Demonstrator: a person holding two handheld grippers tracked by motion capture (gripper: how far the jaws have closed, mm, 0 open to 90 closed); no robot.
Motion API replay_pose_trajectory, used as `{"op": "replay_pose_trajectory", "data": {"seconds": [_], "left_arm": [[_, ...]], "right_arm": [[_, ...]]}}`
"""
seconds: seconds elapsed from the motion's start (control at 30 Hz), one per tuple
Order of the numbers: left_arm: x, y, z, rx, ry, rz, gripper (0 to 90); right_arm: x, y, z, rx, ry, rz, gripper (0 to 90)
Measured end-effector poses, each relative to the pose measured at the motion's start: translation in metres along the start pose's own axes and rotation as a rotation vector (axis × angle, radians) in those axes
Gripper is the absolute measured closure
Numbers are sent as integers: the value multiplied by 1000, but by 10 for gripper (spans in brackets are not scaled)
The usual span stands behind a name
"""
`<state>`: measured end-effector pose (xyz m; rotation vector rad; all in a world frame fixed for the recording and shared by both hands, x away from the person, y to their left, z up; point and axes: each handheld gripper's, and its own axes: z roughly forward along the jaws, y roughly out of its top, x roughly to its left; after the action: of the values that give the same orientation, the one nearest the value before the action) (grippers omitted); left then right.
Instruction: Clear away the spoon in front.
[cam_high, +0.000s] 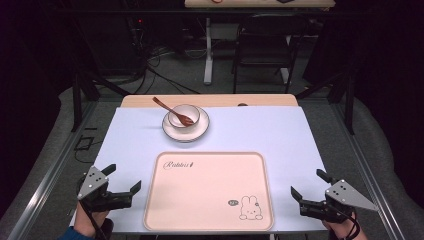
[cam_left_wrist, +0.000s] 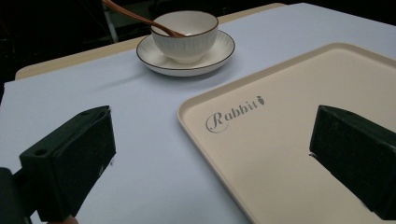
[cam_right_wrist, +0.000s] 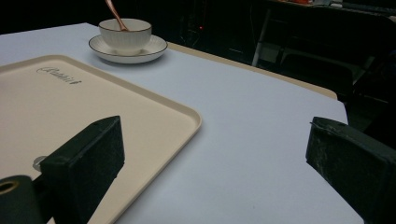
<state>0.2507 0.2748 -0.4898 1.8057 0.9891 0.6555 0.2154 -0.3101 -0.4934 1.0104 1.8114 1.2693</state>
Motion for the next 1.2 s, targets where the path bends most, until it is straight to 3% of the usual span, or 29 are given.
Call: {"op": "replay_pose_trajectory", "data": {"seconds": [0.7,1.03,1.2], "left_arm": [[-1,1,1,10,-3,15,2],[-2,1,1,-9,5,13,1],[-5,3,4,-16,-11,18,1]], "right_arm": [[0,0,-1,-4,0,-3,36],[0,0,0,-3,-3,-1,36],[1,0,0,0,-1,-6,36]]}}
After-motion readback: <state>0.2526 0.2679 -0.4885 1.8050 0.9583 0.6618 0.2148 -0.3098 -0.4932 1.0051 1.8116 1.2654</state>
